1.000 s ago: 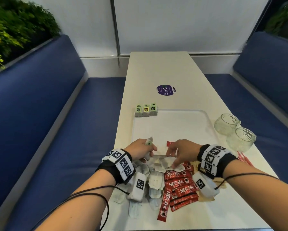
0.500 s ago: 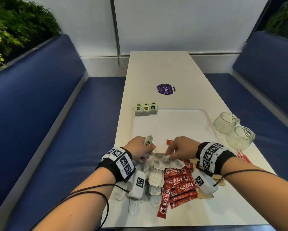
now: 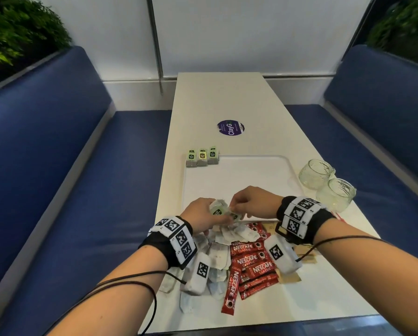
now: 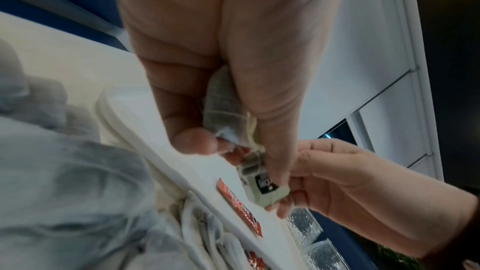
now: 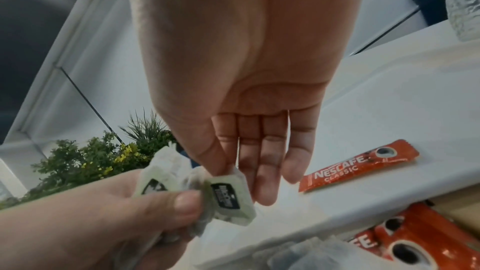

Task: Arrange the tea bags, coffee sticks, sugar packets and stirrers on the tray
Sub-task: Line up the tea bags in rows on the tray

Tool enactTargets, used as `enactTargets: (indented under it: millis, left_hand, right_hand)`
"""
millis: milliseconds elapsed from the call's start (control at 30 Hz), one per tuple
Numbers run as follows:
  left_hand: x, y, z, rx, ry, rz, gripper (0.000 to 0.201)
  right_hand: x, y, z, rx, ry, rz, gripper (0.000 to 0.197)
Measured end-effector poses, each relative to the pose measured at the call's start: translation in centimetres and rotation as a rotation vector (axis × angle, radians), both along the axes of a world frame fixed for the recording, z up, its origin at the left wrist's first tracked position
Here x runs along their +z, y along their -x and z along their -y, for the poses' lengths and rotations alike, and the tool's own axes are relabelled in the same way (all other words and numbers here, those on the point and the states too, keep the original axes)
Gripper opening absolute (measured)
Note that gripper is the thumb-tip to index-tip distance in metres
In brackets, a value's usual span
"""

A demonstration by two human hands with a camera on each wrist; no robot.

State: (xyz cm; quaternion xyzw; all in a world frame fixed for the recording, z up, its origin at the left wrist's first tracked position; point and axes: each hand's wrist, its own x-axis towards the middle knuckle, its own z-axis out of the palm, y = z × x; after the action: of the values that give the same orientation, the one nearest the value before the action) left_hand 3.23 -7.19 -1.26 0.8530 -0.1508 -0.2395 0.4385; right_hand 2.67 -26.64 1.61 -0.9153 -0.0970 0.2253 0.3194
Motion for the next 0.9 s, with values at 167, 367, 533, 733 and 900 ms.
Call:
enactTargets:
  millis: [167,367,533,733,900]
  left_hand:
    - [-0.2,-0.5,-0.1,0.115,0.002,-0.032,0.021]
    - [0.4,-1.2,-1.4,0.068,0.021,0.001,0.036]
    - [0.6,-0.3,0.3,-0.144,-0.147,0.052,0.033]
    - [0.0,-0.3,0.6,0.071,-0.023,-0.124,0.009]
    - [0.1,-0.5,0.4,0.105,0.103,-0.214,0.009]
  right_hand:
    - [-0.2,0.2,0.2,-0.027,-0.079,0.016,0.016]
    - [0.8,0.1,0.4,0.134,0.159,0.114,0.006]
    - [1.2,-0.2,-0.4,0.124,0.125,0.143,0.011]
    - [-0.3,1.2,0.9,0.081,0.246,0.017,0.035]
    - [-1.6,2.2,1.5,0.174,0.398,-0.088,0.051]
